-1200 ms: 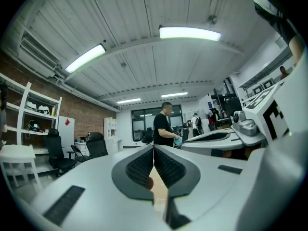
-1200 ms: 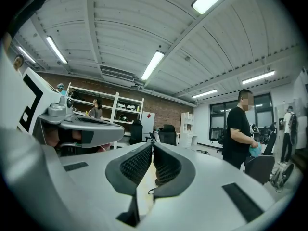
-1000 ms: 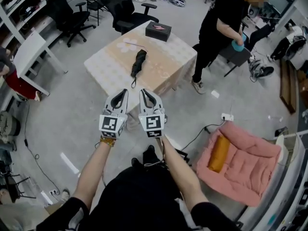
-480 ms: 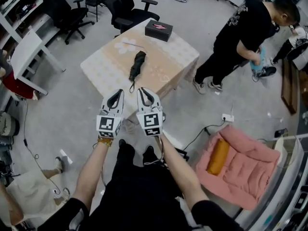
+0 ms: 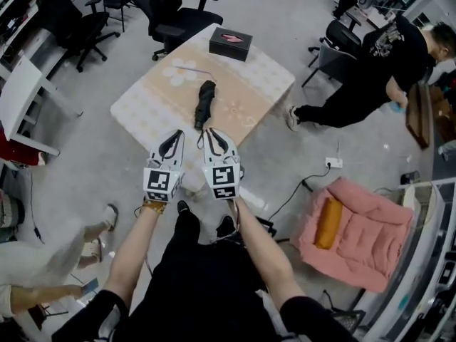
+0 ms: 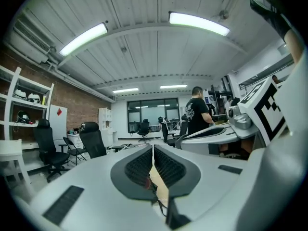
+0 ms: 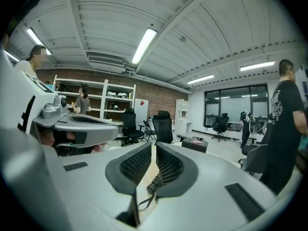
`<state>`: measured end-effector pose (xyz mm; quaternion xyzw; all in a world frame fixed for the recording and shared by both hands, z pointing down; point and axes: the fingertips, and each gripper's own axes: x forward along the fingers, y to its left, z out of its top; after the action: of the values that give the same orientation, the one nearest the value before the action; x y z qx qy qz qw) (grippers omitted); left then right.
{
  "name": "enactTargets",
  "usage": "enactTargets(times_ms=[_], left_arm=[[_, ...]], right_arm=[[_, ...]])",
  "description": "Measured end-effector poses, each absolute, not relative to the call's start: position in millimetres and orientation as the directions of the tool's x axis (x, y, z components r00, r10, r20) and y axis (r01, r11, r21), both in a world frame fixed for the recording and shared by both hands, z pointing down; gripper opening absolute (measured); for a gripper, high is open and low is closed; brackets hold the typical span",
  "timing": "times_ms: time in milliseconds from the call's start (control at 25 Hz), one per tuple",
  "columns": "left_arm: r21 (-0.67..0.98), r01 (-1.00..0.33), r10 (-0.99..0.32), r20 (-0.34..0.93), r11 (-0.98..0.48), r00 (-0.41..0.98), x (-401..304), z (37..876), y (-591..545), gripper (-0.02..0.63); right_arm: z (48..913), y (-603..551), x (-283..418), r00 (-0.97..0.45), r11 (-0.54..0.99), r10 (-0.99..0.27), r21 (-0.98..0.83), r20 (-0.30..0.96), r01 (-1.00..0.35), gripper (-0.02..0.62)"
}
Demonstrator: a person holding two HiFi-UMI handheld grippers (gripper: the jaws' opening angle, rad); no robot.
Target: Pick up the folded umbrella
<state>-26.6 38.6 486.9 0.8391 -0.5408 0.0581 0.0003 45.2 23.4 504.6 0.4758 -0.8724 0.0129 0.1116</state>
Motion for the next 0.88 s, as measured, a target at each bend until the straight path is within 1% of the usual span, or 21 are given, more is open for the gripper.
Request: enactTargets(times_ms=[240, 400, 640, 880], left_arm=[[-0.040, -0.873, -0.871, 0.103, -0.486, 0.480, -42.8, 491.6, 11.3, 0.015], [-0.035, -0.863, -0.859, 0.117, -0.504, 0.498, -41.8, 498.8, -8.2, 0.015], [-0.049, -0.878, -0.874, 0.130, -0.477, 0.467, -29.0, 505.3, -44.6, 0.015], [-0.069, -0.895, -0.892, 0.150, -0.440, 0.427, -18.8, 504.2, -58.3, 0.015]], right_arm=[[513.1, -1.9, 28.1, -0.459, 0.489, -0.856, 0.087, 0.237, -0.868, 0.031], [516.8, -20.2, 27.7, -0.445, 0.474, -0.862, 0.079, 0.242, -0.877, 0.035], [524.4, -56.1, 40.1, -0.480, 0.503, -0.847, 0.053, 0.230, -0.863, 0.037], [527.9, -85.2, 55.1, -0.511, 0.532, -0.827, 0.031, 0.236, -0.846, 0.044]])
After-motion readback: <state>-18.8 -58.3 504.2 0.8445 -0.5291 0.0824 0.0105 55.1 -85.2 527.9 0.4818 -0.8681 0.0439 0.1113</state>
